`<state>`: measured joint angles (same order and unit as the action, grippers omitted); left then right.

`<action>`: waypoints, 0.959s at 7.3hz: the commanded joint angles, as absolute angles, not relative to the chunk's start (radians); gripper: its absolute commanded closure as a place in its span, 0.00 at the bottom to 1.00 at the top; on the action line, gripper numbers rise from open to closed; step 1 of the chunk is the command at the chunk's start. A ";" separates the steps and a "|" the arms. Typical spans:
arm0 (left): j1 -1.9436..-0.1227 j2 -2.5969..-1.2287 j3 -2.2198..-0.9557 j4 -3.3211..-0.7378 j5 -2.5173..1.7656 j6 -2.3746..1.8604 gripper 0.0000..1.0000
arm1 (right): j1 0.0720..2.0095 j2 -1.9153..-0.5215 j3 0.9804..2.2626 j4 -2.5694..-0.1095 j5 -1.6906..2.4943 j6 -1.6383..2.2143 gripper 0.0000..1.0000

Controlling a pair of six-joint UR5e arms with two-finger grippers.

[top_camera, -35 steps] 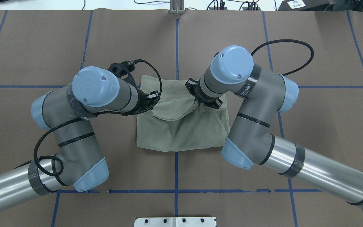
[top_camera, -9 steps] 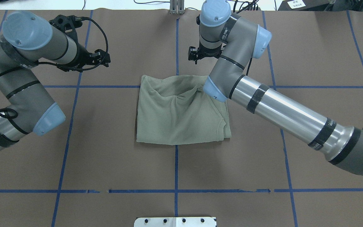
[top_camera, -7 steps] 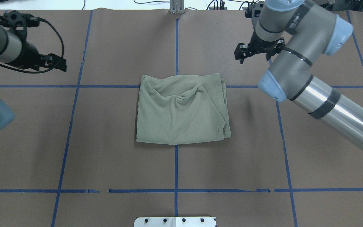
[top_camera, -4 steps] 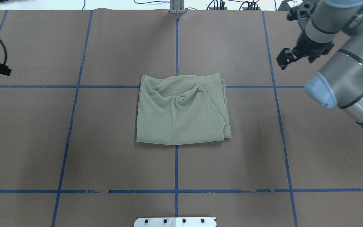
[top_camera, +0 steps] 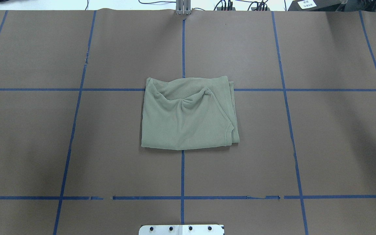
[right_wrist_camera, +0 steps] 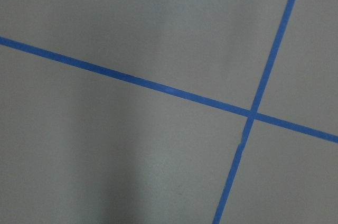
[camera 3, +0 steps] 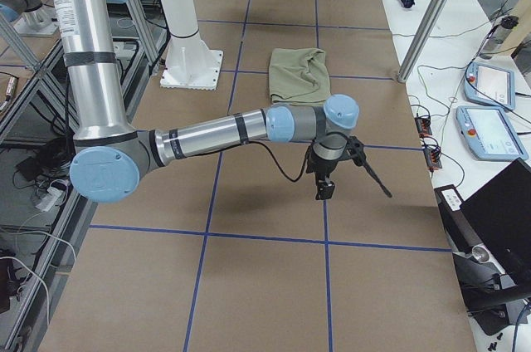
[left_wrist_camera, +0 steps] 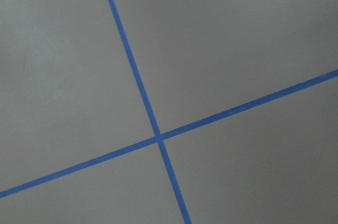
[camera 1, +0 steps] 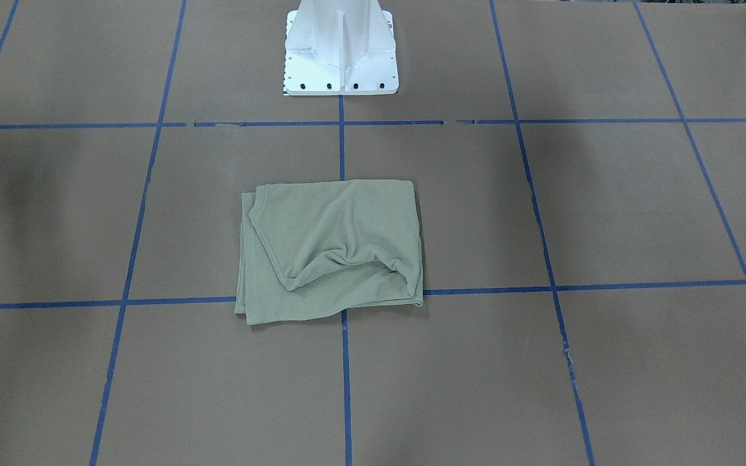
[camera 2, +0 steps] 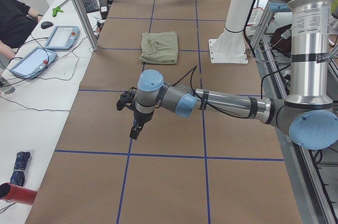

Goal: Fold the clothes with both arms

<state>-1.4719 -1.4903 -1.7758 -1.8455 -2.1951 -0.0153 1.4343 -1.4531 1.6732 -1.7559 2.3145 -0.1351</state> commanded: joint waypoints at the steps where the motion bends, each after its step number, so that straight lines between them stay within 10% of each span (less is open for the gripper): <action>1: -1.483 -1.486 -1.740 -1.880 -2.197 -0.008 0.00 | 1.482 -1.474 1.628 -1.695 2.364 -0.160 0.00; 7: -1.534 -1.423 -1.715 -1.680 -2.200 0.089 0.00 | 1.552 -1.549 1.608 -1.694 2.362 -0.130 0.00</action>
<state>-1.5128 -1.4256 -1.7174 -1.7238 -2.1976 0.0533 1.5395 -1.5316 1.6100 -1.6936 2.3624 -0.1331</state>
